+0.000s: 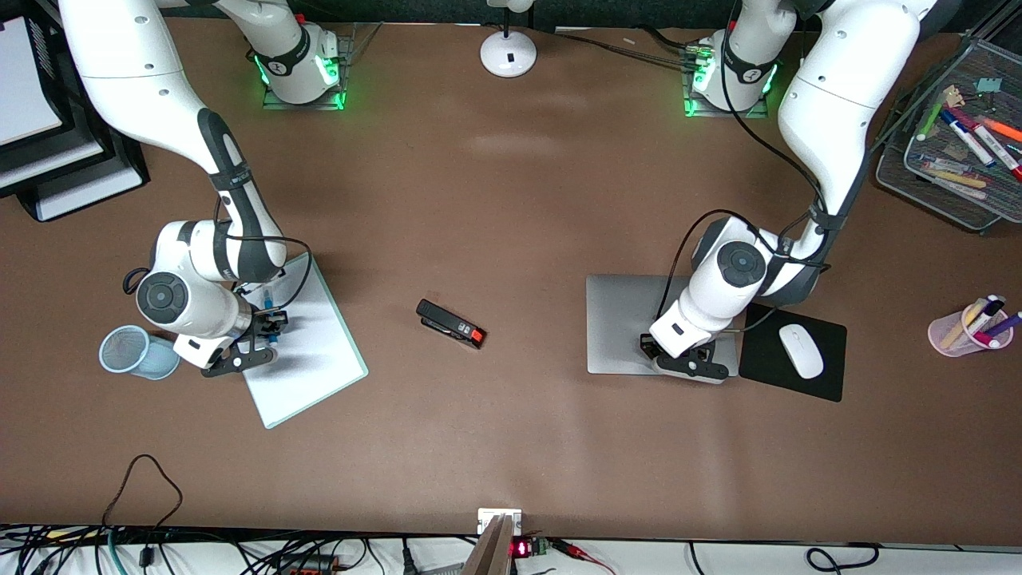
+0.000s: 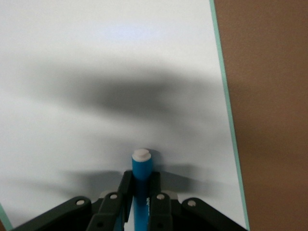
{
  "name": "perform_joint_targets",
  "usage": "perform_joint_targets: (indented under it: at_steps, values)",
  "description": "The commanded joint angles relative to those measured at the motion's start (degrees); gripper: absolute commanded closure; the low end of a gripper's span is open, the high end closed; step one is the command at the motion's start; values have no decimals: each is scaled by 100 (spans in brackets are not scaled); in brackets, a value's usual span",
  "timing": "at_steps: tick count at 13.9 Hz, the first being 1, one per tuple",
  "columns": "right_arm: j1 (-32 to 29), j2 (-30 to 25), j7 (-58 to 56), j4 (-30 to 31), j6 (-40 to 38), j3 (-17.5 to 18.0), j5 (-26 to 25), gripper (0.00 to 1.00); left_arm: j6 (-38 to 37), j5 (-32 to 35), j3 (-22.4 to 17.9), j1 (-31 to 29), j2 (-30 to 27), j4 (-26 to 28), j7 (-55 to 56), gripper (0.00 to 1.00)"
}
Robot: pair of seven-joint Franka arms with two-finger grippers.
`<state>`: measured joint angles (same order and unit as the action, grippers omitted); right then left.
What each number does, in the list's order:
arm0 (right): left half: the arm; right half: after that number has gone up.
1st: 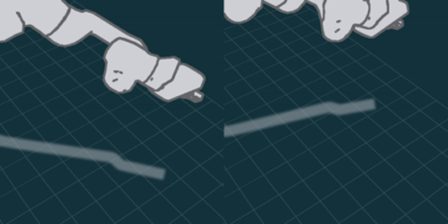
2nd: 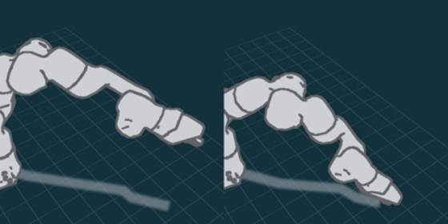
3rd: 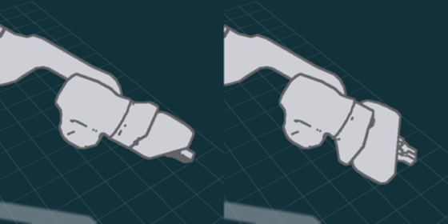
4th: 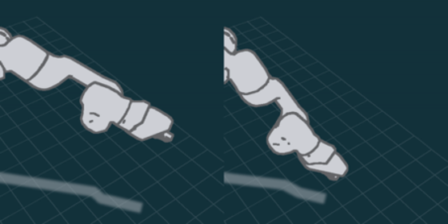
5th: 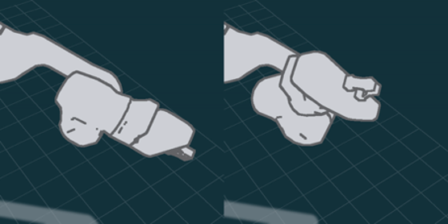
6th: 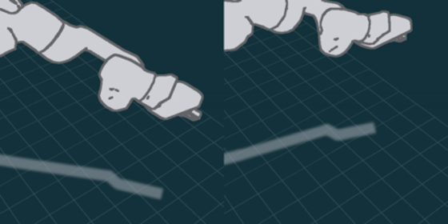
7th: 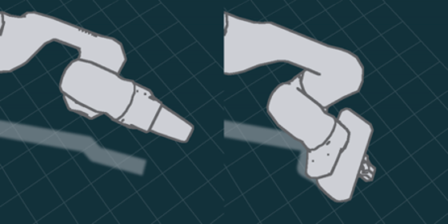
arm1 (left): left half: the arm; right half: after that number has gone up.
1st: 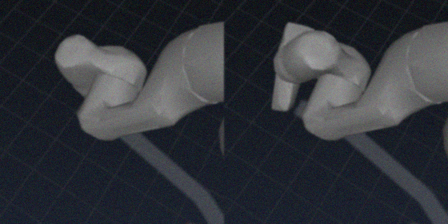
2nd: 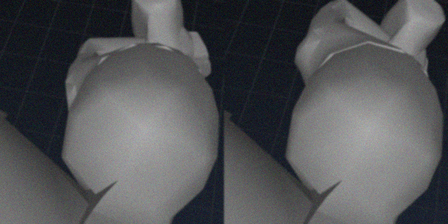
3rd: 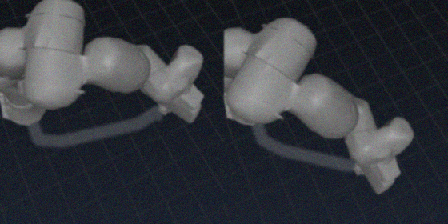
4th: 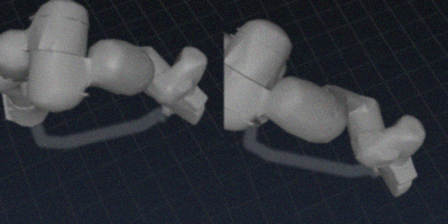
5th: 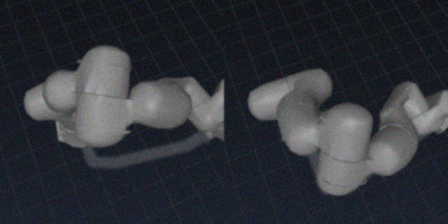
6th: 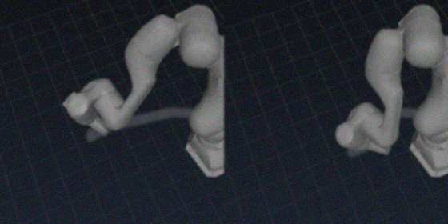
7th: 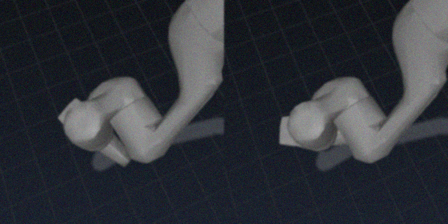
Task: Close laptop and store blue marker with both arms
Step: 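Lift the marker with the right gripper while the left gripper withdraws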
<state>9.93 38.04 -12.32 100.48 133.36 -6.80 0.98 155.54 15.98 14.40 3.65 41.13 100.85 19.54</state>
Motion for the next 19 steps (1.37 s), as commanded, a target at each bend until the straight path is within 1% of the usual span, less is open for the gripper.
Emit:
perform_joint_targets:
  at_steps: [1, 3, 4, 5, 7, 8, 10, 11, 12, 13, 14, 15, 17, 18, 19]
  values:
    - [9, -51, -235, -19, 32, -5, 17, 90, -618, 187, 27, -92, -420, -66, -90, 100]
    - [9, -208, -612, -107, 24, -5, 25, 95, -1399, 178, 80, -84, -737, -197, -99, 100]
    - [9, -322, -718, -116, 6, -5, 17, 95, -1865, 169, 89, -49, -895, -285, -99, 100]
    - [9, -428, -806, -116, -20, -5, 17, 96, -2330, 160, 89, -31, -1088, -347, -99, 96]
    - [18, -717, -1227, -107, -73, -5, 17, 96, -3183, 108, 106, -31, -1431, -478, -108, 96]
    - [9, -823, -1577, -107, -143, -5, 34, 96, -3692, 99, 159, -31, -1615, -549, -125, 96]
    - [-52, -1061, -2499, -107, -292, 4, 78, 97, -4546, 64, 404, -92, -1967, -655, -204, 94]
    - [-70, -1192, -2965, -107, -310, 4, 87, 97, -4907, -102, 414, -92, -2160, -681, -231, 92]
    - [-78, -1298, -3352, -107, -319, -5, 87, 97, -5267, -330, 405, -92, -2371, -725, -240, 86]
    - [-105, -1404, -3722, -116, -380, -14, 87, 97, -5532, -419, 405, -101, -2547, -734, -301, 81]
    - [-183, -1457, -3986, -160, -485, -23, 113, 97, -5752, -437, 414, -119, -2705, -760, -441, 59]
    - [-271, -1475, -4293, -299, -669, -23, 313, 97, -5954, -481, 405, -136, -2829, -839, -607, 31]
    - [-499, -1440, -5240, -659, -1090, -40, 1006, 98, -6219, -779, 370, -197, -2970, -1005, -749, 3]
    - [-614, -1422, -5689, -783, -1197, -49, 1219, 98, -6237, -937, 396, -320, -3005, -1076, -741, 0]
    - [-771, -1413, -6164, -862, -1320, -40, 1360, 98, -6298, -956, 405, -347, -3058, -1103, -749, 0]
